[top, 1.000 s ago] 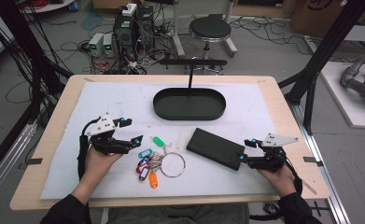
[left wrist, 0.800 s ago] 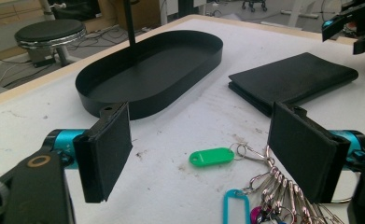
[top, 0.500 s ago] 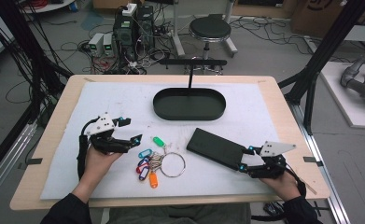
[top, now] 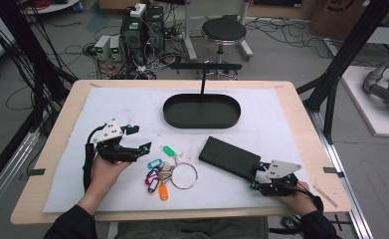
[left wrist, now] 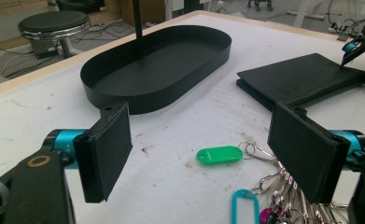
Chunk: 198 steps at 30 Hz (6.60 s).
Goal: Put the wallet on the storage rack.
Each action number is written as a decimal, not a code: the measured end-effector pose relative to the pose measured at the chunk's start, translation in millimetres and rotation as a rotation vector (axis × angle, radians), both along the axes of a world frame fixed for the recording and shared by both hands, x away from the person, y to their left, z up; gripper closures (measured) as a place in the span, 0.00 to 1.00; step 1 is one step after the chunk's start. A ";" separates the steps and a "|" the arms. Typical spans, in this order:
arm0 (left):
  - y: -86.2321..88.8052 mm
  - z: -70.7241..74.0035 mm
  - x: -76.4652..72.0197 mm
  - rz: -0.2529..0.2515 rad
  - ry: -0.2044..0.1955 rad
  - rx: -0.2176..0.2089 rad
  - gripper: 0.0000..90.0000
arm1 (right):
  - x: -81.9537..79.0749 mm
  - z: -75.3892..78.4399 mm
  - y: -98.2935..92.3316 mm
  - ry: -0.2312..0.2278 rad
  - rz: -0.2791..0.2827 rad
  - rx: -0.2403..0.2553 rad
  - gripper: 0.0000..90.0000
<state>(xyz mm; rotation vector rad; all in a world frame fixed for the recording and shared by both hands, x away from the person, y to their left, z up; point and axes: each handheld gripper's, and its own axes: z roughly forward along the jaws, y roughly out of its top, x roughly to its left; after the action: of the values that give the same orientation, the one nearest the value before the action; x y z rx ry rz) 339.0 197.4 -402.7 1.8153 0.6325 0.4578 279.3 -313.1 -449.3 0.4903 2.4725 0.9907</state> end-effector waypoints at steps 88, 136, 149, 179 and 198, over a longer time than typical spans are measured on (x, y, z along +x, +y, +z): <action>-165.4 -16.1 81.3 -0.310 0.028 0.066 0.73 | 54.7 38.0 -35.3 0.202 -0.145 0.490 0.66; -106.1 2.1 38.9 -0.500 0.045 -0.036 0.78 | 60.6 61.6 1.8 0.179 0.148 0.522 0.85; -93.3 6.9 32.4 -0.532 0.049 -0.117 0.84 | 63.8 61.8 11.4 0.199 0.131 0.533 0.63; -66.8 16.2 29.2 -0.328 0.032 -0.196 0.50 | 70.5 68.6 30.5 0.141 0.146 0.490 0.86; -11.5 21.1 -5.5 -0.159 -0.023 -0.123 0.38 | 132.5 75.0 47.3 0.031 -0.079 0.480 0.86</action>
<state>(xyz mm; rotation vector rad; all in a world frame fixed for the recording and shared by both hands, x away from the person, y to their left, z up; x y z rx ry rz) 333.5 185.9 -381.5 1.7251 0.4859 0.3258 411.8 -265.8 -374.3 0.7486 2.2106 1.5581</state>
